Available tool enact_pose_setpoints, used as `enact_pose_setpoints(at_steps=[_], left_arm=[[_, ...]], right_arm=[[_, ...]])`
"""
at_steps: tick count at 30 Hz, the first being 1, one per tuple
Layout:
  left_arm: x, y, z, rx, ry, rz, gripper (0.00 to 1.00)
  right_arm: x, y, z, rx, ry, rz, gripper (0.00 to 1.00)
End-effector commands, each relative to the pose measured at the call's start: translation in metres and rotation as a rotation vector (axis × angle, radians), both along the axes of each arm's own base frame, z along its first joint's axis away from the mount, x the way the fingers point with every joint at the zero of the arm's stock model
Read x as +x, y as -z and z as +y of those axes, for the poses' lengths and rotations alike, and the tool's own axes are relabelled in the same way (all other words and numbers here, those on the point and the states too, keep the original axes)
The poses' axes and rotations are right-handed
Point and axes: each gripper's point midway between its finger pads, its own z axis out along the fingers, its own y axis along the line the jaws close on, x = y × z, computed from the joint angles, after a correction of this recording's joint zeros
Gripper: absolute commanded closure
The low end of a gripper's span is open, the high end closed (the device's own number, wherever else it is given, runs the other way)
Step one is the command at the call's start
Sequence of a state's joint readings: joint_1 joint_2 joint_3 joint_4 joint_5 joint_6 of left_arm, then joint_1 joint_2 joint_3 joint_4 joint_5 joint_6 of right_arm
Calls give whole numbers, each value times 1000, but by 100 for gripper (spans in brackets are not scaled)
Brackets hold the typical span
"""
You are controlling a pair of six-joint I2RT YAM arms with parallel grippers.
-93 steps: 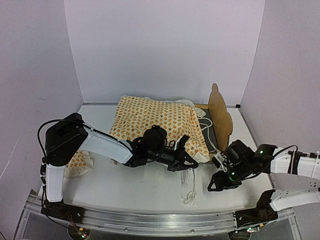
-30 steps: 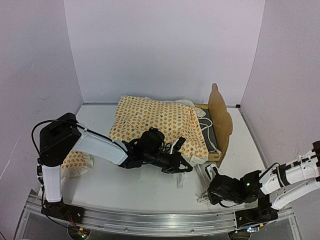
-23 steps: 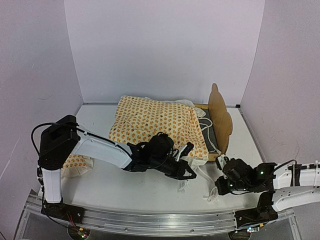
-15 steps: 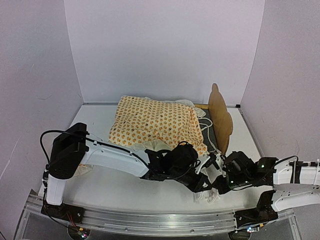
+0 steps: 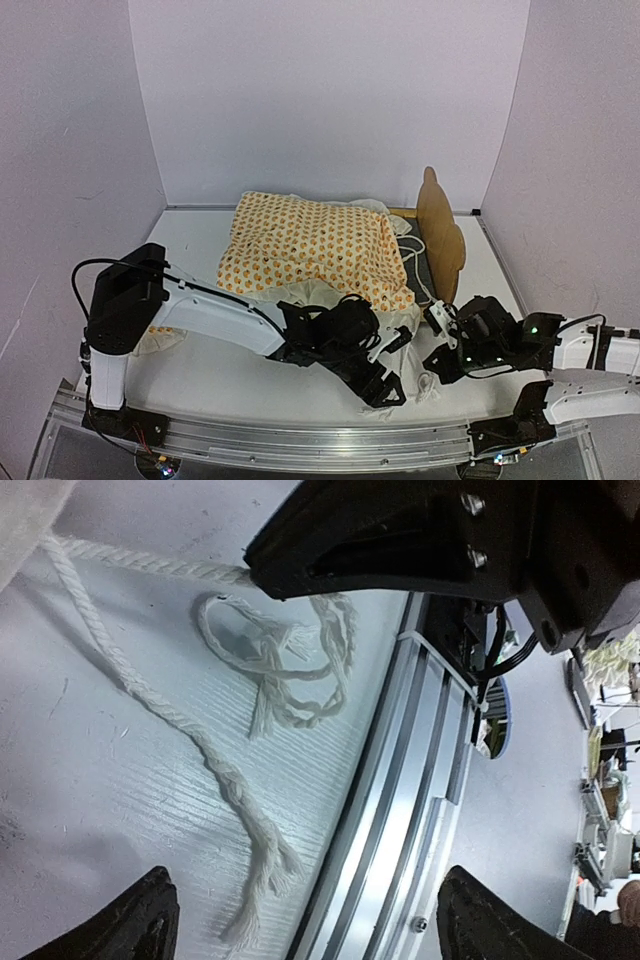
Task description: Set up the pet bed
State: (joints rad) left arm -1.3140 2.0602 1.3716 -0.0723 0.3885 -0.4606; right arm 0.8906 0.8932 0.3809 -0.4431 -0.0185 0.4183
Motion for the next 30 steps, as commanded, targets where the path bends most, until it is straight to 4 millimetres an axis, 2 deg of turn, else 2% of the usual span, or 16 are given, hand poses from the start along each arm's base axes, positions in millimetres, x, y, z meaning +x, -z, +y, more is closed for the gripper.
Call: enact_pose_setpoints(at_steps=[1, 2, 5, 6, 8, 11, 17, 21, 22, 26, 27, 30], left_arm=[[12, -43, -4, -154, 25, -25, 12], [19, -43, -5, -170, 10, -37, 18], [38, -43, -20, -222, -26, -31, 56], [44, -39, -26, -226, -27, -31, 62], [55, -30, -35, -228, -36, -52, 66], [82, -17, -36, -244, -123, -64, 86], [95, -2, -37, -282, -189, -166, 86], [94, -4, -36, -351, -193, -300, 90], [96, -12, -35, -394, -213, -341, 91], [78, -22, -31, -468, -249, -441, 85], [75, -19, -25, -476, -255, -470, 84], [80, -16, -9, -490, -331, -568, 74]], right_arm=[[3, -9, 5, 36, -30, -47, 100], [3, -10, 5, 38, -33, -49, 100], [4, -11, 8, 42, -37, -46, 100], [4, -11, 8, 42, -35, -47, 100], [5, -12, 7, 40, -31, -52, 100], [7, -13, 6, 43, -23, -67, 100], [10, -18, 6, 55, -10, -89, 100], [11, -22, 7, 63, -10, -97, 100], [11, -22, 7, 65, -11, -98, 100], [13, -27, 9, 76, -10, -106, 100], [13, -29, 10, 79, -9, -108, 100], [16, -30, 9, 72, -1, -122, 100]])
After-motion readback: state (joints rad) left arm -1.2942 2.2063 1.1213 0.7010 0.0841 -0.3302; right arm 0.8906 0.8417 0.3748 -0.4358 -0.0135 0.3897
